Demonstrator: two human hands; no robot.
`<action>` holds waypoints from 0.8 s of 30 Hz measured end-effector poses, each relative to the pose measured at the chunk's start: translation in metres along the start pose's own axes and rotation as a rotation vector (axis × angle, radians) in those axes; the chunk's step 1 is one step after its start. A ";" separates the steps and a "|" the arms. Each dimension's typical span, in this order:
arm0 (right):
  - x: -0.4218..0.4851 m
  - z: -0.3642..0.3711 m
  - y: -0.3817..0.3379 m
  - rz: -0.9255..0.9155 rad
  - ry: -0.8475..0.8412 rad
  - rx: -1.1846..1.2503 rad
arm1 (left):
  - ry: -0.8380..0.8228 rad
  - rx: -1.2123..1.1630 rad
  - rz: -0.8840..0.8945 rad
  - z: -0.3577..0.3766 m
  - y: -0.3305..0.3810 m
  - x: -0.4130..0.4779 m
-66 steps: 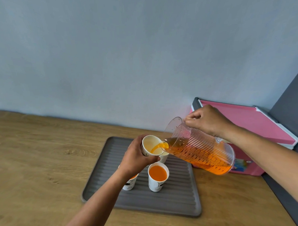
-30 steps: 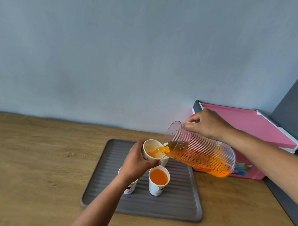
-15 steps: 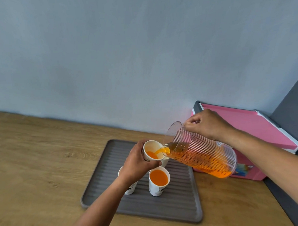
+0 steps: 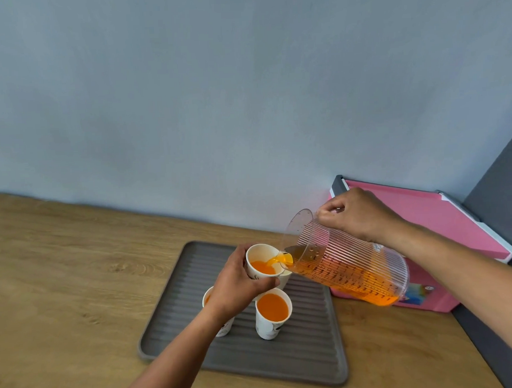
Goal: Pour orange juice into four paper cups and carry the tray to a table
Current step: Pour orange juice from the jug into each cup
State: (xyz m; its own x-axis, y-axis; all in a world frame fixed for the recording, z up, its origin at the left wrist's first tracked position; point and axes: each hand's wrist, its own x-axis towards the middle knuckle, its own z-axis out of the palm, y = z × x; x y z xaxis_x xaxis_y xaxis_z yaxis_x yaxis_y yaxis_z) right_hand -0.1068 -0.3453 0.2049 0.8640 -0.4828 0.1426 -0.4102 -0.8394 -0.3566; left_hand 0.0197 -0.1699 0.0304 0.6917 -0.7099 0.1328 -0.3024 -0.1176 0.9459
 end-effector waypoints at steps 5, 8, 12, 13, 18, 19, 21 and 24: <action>0.001 0.000 -0.001 0.002 0.003 0.012 | -0.008 -0.013 -0.022 0.001 0.000 0.000; 0.000 0.000 -0.001 0.007 0.005 0.015 | -0.006 -0.015 -0.024 0.002 0.000 0.001; 0.001 0.000 -0.002 0.003 0.003 0.008 | -0.004 -0.016 -0.027 0.002 -0.001 0.001; 0.001 0.000 -0.002 -0.001 0.003 0.007 | -0.004 -0.021 -0.030 0.002 -0.002 0.001; 0.001 0.000 -0.002 -0.005 0.010 0.004 | -0.001 -0.032 -0.030 0.002 -0.002 0.001; 0.002 0.000 -0.003 -0.005 0.010 0.005 | -0.002 -0.034 -0.031 0.002 -0.002 0.001; 0.002 0.000 -0.003 -0.005 0.008 0.007 | -0.006 -0.037 -0.033 0.002 -0.002 0.001; 0.001 0.000 -0.003 -0.003 0.007 0.008 | -0.010 -0.051 -0.031 0.002 -0.002 0.001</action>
State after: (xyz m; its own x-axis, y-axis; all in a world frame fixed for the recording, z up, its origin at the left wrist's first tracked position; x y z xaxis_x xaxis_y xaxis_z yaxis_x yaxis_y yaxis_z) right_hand -0.1045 -0.3431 0.2063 0.8630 -0.4823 0.1504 -0.4053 -0.8387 -0.3637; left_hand 0.0196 -0.1721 0.0282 0.6933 -0.7137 0.1001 -0.2468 -0.1046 0.9634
